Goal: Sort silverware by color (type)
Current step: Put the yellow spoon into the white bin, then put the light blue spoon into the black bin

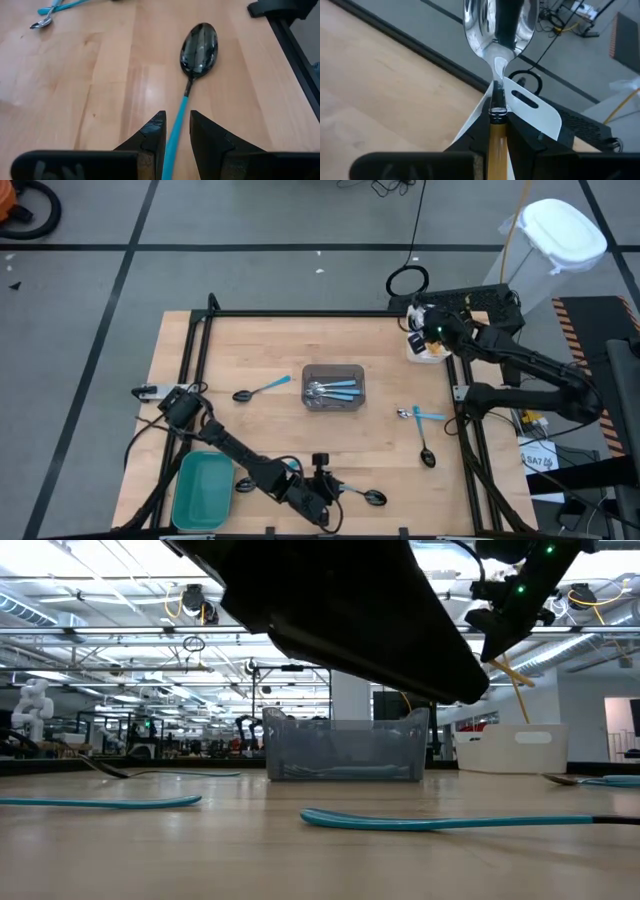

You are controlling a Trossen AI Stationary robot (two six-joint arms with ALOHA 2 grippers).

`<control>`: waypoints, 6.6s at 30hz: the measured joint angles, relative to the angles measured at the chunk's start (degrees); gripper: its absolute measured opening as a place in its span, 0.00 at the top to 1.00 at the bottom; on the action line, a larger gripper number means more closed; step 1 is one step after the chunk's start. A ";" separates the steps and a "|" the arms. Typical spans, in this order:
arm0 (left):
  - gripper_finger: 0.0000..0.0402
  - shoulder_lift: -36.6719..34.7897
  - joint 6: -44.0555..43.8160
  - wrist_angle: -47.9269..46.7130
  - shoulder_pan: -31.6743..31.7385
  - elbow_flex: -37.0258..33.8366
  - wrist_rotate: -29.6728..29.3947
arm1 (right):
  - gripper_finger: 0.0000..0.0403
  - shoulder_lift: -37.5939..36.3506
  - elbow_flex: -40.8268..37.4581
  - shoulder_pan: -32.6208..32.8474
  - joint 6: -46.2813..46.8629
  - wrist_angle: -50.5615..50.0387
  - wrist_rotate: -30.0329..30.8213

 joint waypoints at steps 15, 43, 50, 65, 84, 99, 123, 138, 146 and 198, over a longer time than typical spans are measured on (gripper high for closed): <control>0.78 0.00 -0.79 -2.07 -0.26 0.00 0.00 | 0.91 5.46 0.00 -14.13 -4.87 2.83 -11.13; 0.78 0.00 -0.42 -2.40 -0.24 0.01 -0.02 | 0.91 19.69 -0.02 -19.05 -6.88 3.80 -11.29; 0.78 0.00 -0.44 -2.44 -0.24 0.00 -0.02 | 0.90 22.14 -0.01 -19.07 -6.86 3.47 -11.20; 0.78 0.00 -0.50 -2.42 -0.24 0.00 -0.02 | 0.90 26.55 -0.01 -20.10 -7.10 1.24 -9.78; 0.78 0.00 -0.50 -2.41 -0.24 0.00 -0.02 | 0.77 29.07 0.00 -20.86 -7.39 1.24 -9.89; 0.78 0.00 -0.74 -2.45 -0.24 0.00 -0.02 | 0.69 10.85 -0.02 -10.97 -2.89 -2.67 -16.65; 0.78 -1.44 -23.11 -64.43 -1.04 19.67 -13.27 | 0.76 -7.22 -31.86 41.78 5.09 34.43 -10.98; 0.78 -1.44 -26.48 -61.30 -1.74 19.67 -3.51 | 0.77 -7.02 -31.56 50.81 -1.48 41.49 -8.71; 0.78 -1.42 -28.04 -57.79 -3.06 19.67 -13.76 | 0.77 -5.63 -27.91 54.56 5.86 30.59 -11.27; 0.78 -1.33 -5.64 -5.30 -5.49 1.11 -7.67 | 0.68 14.91 -23.85 57.45 34.56 -9.22 -24.56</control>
